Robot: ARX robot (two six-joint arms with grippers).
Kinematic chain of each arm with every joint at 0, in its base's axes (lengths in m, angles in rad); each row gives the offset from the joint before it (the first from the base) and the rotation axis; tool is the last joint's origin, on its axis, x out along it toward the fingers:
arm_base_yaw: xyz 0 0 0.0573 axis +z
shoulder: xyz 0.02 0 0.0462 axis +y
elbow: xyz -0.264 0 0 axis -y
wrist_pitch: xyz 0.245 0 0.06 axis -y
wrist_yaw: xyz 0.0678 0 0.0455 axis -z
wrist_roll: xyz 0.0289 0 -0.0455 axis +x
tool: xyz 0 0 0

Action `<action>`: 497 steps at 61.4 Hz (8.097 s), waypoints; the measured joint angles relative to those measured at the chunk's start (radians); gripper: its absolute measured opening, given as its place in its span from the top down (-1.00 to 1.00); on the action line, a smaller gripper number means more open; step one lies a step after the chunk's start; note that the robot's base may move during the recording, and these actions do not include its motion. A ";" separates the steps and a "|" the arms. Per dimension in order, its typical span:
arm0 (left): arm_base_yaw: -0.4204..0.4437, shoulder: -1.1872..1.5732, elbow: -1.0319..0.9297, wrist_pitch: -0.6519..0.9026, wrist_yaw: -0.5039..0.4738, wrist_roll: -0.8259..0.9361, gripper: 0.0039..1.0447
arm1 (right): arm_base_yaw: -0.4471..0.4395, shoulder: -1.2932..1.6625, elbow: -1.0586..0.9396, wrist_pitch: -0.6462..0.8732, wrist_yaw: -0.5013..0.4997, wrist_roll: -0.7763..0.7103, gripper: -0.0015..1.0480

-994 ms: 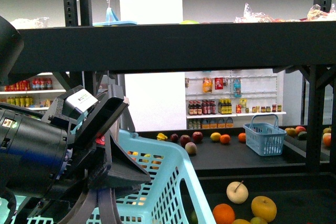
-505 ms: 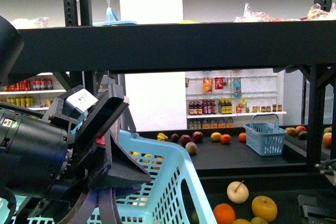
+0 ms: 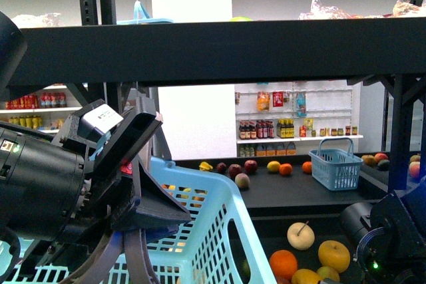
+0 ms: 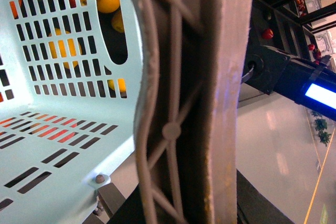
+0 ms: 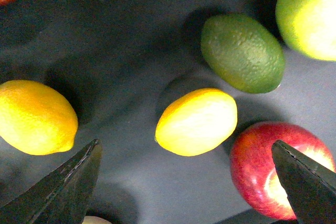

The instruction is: Pick lemon from shelf

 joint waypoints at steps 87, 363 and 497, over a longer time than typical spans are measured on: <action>0.000 0.000 0.000 0.000 0.002 0.000 0.69 | 0.025 0.326 0.259 -0.112 0.053 0.348 -0.86; -0.002 0.000 -0.002 -0.002 0.001 -0.001 0.69 | 0.120 0.055 -0.298 0.762 -0.224 -0.682 -0.86; -0.002 0.000 -0.002 -0.002 0.002 -0.001 0.69 | -0.007 -0.399 -0.471 0.779 -0.334 -0.470 -0.36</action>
